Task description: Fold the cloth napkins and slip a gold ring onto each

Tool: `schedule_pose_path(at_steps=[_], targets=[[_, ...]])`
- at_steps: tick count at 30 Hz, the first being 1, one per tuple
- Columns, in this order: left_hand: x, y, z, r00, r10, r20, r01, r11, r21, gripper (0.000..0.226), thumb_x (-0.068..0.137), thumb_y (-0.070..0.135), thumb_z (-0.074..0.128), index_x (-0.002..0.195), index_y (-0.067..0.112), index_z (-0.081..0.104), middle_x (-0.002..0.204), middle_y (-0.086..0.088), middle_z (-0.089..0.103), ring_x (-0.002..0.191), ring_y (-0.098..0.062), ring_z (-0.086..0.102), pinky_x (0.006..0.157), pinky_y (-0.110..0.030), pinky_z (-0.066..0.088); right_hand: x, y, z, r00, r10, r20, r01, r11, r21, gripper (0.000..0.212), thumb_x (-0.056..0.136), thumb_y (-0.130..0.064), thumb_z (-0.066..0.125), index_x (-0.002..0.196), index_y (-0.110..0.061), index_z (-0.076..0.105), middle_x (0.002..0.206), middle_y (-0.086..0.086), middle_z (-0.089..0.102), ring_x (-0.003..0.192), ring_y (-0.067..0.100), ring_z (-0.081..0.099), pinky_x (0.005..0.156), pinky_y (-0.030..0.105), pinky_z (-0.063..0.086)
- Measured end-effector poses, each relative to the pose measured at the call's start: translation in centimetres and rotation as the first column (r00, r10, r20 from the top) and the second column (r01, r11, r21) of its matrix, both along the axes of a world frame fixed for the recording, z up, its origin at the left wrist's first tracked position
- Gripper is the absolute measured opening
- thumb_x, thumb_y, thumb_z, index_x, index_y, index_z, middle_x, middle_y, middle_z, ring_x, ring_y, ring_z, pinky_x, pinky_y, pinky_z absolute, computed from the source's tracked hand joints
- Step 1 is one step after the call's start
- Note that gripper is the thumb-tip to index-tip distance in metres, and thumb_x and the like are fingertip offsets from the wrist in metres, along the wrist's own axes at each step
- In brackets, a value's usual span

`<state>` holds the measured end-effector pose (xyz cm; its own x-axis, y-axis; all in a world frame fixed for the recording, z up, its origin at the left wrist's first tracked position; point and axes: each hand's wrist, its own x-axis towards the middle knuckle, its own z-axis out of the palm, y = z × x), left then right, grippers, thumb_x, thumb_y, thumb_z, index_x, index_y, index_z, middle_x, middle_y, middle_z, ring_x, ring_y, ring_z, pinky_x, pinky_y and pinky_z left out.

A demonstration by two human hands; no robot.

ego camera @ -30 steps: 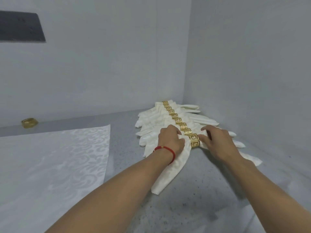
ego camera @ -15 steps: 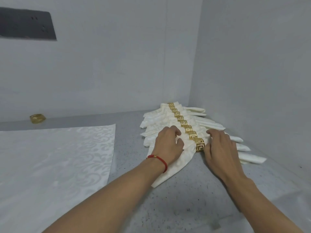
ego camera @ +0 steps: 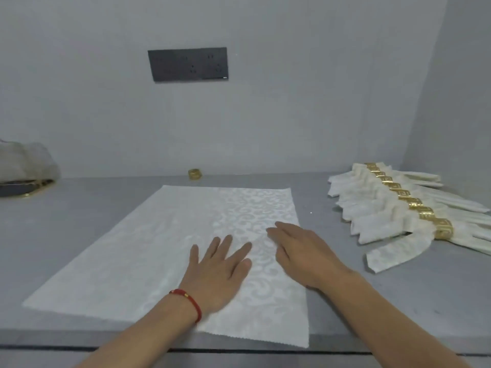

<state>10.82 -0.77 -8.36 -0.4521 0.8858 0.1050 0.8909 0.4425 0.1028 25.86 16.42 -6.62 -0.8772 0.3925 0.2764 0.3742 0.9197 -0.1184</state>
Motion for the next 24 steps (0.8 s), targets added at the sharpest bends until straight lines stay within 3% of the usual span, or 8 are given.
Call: schedule_pose_path(at_steps=[2,4,9,14,16,18,21,24], targets=[[-1.6,-0.8,0.1,0.992,-0.079,0.101,0.089,0.991,-0.101,0.052,0.097,0.066,0.005,0.149,0.060,-0.002,0.164,0.014,-0.008,0.152,-0.013,-0.012,0.121,-0.051,-0.009,-0.8,-0.7,-0.9,0.998,-0.035,0.061,0.036,0.999,-0.016,0.044,0.108,-0.028,0.034,0.151,-0.021,0.044,0.148,0.002,0.048,0.139,0.026,0.043,0.112,0.041,0.035],[-2.7,-1.4,0.3,0.980,-0.179,0.090,0.188,0.977,-0.098,0.051,0.098,0.067,0.006,0.148,0.062,-0.002,0.164,0.017,-0.009,0.150,-0.008,-0.014,0.121,-0.048,-0.011,-0.2,-1.6,-1.6,0.993,-0.117,0.035,0.114,0.992,0.057,0.039,0.106,-0.031,0.034,0.138,-0.022,0.054,0.128,0.000,0.059,0.119,0.027,0.055,0.098,0.042,0.043],[-3.1,-3.4,0.8,0.914,-0.364,0.179,0.382,0.921,-0.079,0.048,0.100,0.065,0.019,0.145,0.066,0.005,0.162,0.026,-0.007,0.146,0.006,-0.016,0.121,-0.037,-0.013,1.7,-6.6,-2.1,0.963,-0.247,-0.103,0.268,0.912,0.310,0.037,0.093,-0.038,0.037,0.082,-0.016,0.065,0.073,0.003,0.056,0.068,0.030,0.053,0.068,0.044,0.044],[-2.6,-5.2,1.9,0.861,-0.392,0.325,0.379,0.919,0.105,0.063,0.096,0.037,0.047,0.146,0.060,0.017,0.160,0.027,0.015,0.148,0.006,-0.003,0.120,-0.032,-0.010,2.9,-9.2,-0.3,1.000,-0.017,-0.013,0.018,0.997,0.074,0.050,0.098,-0.055,0.024,0.127,-0.031,0.055,0.122,-0.008,0.055,0.111,0.019,0.055,0.100,0.040,0.039],[-1.8,-6.9,1.9,0.870,-0.369,0.327,0.293,0.920,0.259,0.061,0.087,0.025,0.053,0.140,0.051,0.035,0.149,0.028,0.034,0.143,0.003,0.021,0.121,-0.030,0.005,4.0,-10.7,-0.3,0.984,0.172,0.046,-0.167,0.981,-0.093,0.054,0.100,-0.064,0.026,0.144,-0.038,0.042,0.145,-0.013,0.041,0.135,0.012,0.038,0.114,0.034,0.027],[-1.3,-9.1,1.1,0.937,-0.332,0.107,0.270,0.883,0.384,0.042,0.085,0.023,0.052,0.124,0.036,0.056,0.129,0.023,0.052,0.120,-0.002,0.046,0.109,-0.034,0.035,4.9,-11.6,-0.4,0.953,0.272,0.135,-0.246,0.952,-0.185,0.071,0.095,-0.077,0.030,0.156,-0.043,0.022,0.164,-0.016,0.013,0.153,0.008,0.006,0.125,0.034,0.007],[-0.8,-12.2,0.2,0.953,-0.275,-0.127,0.302,0.885,0.353,0.037,0.088,0.034,0.042,0.119,0.032,0.063,0.113,0.017,0.055,0.101,-0.005,0.049,0.091,-0.035,0.043,5.1,-11.8,-0.7,0.897,0.258,0.359,-0.245,0.966,-0.080,0.105,0.085,-0.081,0.050,0.160,-0.040,-0.011,0.164,-0.015,-0.024,0.151,0.009,-0.027,0.126,0.040,-0.012],[-0.9,-14.5,0.3,0.935,-0.352,-0.053,0.355,0.911,0.212,0.058,0.091,0.055,0.047,0.146,0.037,0.041,0.140,0.015,0.045,0.128,-0.004,0.038,0.109,-0.029,0.029,4.7,-11.6,-1.8,0.923,0.244,0.296,-0.288,0.951,0.115,0.090,0.094,-0.058,0.053,0.163,-0.035,0.000,0.172,0.001,0.000,0.158,0.025,0.005,0.127,0.050,0.017]])
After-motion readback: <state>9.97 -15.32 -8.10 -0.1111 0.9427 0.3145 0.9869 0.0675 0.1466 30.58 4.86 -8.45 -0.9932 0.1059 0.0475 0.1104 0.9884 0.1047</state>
